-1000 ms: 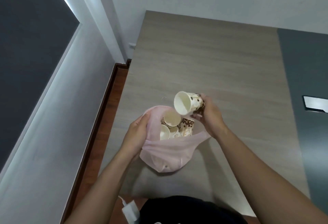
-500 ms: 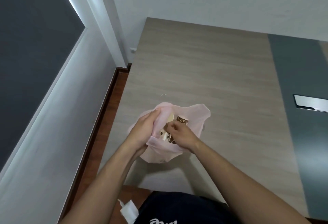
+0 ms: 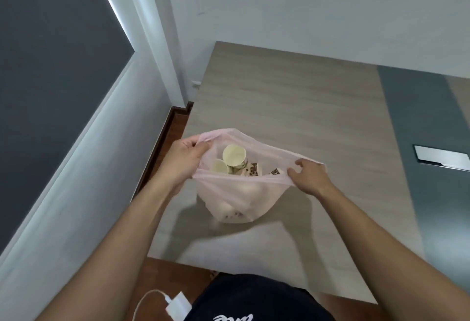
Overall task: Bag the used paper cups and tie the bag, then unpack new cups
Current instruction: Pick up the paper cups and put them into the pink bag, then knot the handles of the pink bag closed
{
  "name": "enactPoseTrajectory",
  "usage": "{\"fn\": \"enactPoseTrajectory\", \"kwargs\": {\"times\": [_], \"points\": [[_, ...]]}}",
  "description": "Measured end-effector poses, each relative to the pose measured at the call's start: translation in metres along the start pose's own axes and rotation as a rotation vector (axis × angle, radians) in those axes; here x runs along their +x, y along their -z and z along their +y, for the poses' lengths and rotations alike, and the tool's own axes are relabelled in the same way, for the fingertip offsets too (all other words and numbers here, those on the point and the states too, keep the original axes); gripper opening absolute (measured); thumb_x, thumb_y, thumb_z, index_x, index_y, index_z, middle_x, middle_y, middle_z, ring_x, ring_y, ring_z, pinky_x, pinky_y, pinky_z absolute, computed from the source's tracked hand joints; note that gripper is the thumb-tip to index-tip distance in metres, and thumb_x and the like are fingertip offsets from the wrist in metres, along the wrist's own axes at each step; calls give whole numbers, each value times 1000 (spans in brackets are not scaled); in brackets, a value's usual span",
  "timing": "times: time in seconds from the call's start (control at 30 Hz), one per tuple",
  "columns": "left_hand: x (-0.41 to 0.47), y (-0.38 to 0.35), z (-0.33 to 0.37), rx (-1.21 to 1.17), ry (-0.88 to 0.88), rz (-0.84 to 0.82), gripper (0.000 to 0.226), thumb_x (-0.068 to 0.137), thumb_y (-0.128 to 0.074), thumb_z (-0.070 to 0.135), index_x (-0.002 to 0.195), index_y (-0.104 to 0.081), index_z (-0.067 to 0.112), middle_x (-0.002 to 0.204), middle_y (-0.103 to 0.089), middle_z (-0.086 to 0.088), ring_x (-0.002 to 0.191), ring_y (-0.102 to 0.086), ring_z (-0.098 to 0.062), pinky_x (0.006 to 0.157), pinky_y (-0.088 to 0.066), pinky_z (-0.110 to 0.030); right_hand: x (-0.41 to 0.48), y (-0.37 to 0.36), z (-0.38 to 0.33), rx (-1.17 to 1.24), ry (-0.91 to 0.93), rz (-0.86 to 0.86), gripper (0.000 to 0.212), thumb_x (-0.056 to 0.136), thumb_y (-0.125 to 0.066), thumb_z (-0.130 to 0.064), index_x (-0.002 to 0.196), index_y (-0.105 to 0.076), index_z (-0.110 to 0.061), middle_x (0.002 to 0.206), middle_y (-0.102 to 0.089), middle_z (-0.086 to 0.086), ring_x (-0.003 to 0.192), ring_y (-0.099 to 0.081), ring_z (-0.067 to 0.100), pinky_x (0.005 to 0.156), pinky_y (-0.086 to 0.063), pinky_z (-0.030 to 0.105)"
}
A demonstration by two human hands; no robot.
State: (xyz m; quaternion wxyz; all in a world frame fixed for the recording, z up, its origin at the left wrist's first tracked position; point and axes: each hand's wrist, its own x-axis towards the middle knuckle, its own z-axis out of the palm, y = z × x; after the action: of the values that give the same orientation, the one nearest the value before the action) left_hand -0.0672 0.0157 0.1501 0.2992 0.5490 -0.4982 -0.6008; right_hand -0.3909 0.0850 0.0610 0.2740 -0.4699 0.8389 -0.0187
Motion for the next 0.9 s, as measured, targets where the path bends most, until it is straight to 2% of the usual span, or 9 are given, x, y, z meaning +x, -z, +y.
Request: {"fn": "enactPoseTrajectory", "kwargs": {"times": [0.07, 0.17, 0.3, 0.37, 0.47, 0.57, 0.7, 0.8, 0.9], "points": [[8, 3, 9, 249, -99, 98, 35, 105, -62, 12, 117, -89, 30, 113, -87, 9, 96, -80, -12, 82, -60, -30, 1, 21, 4, -242, -8, -27, 67, 97, -63, -64, 151, -62, -25, 156, -63, 11, 151, -51, 35, 127, -35, 43], [20, 2, 24, 494, -250, 191, 40, 102, -58, 13, 126, -85, 30, 126, -84, 11, 119, -77, -10, 103, -60, -30, 0, 36, 5, -544, -24, -193, 78, 86, -63, -81, 145, -66, -30, 158, -58, 9, 147, -51, 37, 121, -37, 50], [17, -19, 44, 644, -404, 155, 35, 103, -65, 13, 128, -85, 28, 124, -85, 10, 116, -77, -13, 100, -60, -32, -14, 44, -11, -463, 40, -203, 68, 76, -65, -87, 81, -65, -19, 107, -76, 5, 101, -69, 33, 98, -57, 44], [14, -31, 48, 681, -454, 86, 33, 105, -66, 16, 128, -85, 30, 122, -86, 9, 113, -78, -14, 99, -63, -37, -27, 46, -27, -235, 72, 9, 60, 83, -73, -75, 92, -62, -17, 113, -75, 11, 104, -70, 35, 89, -58, 42], [12, -44, 53, 721, -459, 17, 30, 110, -65, 26, 133, -83, 32, 121, -86, 9, 110, -77, -15, 95, -63, -39, -50, 44, -57, -21, 201, 358, 74, 86, -80, -61, 133, -51, -11, 135, -52, 13, 124, -53, 36, 101, -53, 48], [8, -53, 52, 696, -478, -45, 27, 110, -64, 29, 127, -85, 32, 107, -86, 9, 96, -77, -14, 87, -64, -41, -54, 39, -81, 22, 297, 353, 87, 90, -77, -61, 155, -43, -15, 147, -46, 12, 136, -45, 34, 112, -46, 48], [7, -54, 50, 786, -503, -21, 26, 109, -65, 26, 122, -86, 32, 91, -81, 10, 83, -71, -16, 68, -53, -36, -49, 43, -90, -43, 303, 250, 33, 105, -55, -36, 110, -75, -10, 114, -69, 16, 111, -69, 40, 81, -52, 40], [9, -42, 42, 994, -461, 114, 28, 106, -67, 22, 127, -83, 32, 106, -84, 2, 98, -75, -26, 68, -46, -34, -52, 65, -84, 43, 285, 319, 26, 99, -53, -21, 89, -73, -8, 94, -76, 18, 86, -70, 40, 68, -43, 35], [19, -25, 13, 1134, -268, 192, 27, 99, -61, 10, 107, -83, 24, 95, -76, -7, 98, -74, -38, 72, -53, -39, -46, 86, -71, -16, 289, 391, 25, 97, -53, -20, 86, -71, -7, 98, -78, 23, 91, -71, 44, 68, -42, 38]]}}
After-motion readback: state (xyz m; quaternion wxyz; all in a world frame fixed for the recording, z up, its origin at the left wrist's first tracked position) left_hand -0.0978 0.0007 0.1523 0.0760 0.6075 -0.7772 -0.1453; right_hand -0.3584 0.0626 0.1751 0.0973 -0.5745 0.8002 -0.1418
